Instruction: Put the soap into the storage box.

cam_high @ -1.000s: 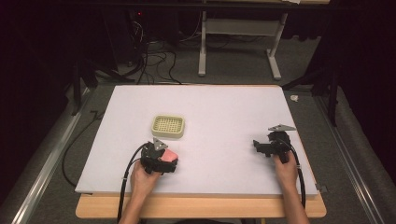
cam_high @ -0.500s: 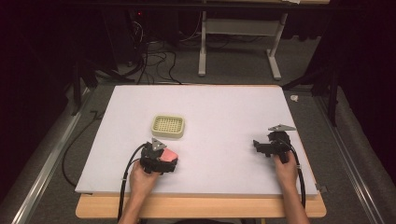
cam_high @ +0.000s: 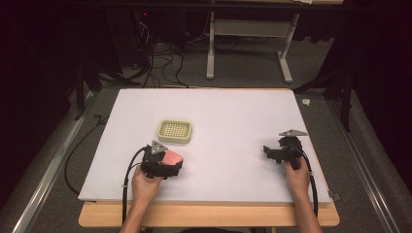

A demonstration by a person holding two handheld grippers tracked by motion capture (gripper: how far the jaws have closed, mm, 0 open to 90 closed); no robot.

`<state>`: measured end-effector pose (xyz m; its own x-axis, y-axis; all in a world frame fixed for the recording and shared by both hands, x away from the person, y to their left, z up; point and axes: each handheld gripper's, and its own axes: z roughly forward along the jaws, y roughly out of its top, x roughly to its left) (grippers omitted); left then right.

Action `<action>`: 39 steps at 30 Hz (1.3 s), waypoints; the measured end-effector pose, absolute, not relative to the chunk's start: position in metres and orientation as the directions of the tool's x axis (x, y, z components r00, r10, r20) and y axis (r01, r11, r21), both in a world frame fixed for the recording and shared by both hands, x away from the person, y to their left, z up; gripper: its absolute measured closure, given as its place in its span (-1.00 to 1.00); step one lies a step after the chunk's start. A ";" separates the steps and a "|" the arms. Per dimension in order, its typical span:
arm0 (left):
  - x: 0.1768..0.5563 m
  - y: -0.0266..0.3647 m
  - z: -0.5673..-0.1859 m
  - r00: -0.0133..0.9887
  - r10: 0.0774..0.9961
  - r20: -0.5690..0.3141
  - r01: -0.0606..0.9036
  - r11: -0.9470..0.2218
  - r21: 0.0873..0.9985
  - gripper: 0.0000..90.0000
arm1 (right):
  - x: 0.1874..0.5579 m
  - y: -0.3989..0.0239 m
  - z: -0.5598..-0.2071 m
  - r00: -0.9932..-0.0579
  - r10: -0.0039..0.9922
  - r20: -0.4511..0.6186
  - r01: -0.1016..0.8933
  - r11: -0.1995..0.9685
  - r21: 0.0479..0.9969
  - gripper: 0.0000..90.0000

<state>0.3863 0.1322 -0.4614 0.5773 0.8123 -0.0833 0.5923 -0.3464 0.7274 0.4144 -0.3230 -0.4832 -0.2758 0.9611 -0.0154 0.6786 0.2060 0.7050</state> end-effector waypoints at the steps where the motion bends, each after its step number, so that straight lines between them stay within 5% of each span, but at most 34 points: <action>1: 0.386 0.132 -0.460 0.577 0.813 -0.079 0.588 -0.347 0.731 -0.69 | 0.414 -0.323 -0.483 -0.274 0.962 -0.013 0.680 0.203 0.705 -0.70; 39: 0.416 0.137 -0.422 0.534 0.838 -0.110 0.607 -0.290 0.740 -0.69 | 0.414 -0.323 -0.483 -0.275 0.961 -0.014 0.679 0.205 0.705 -0.70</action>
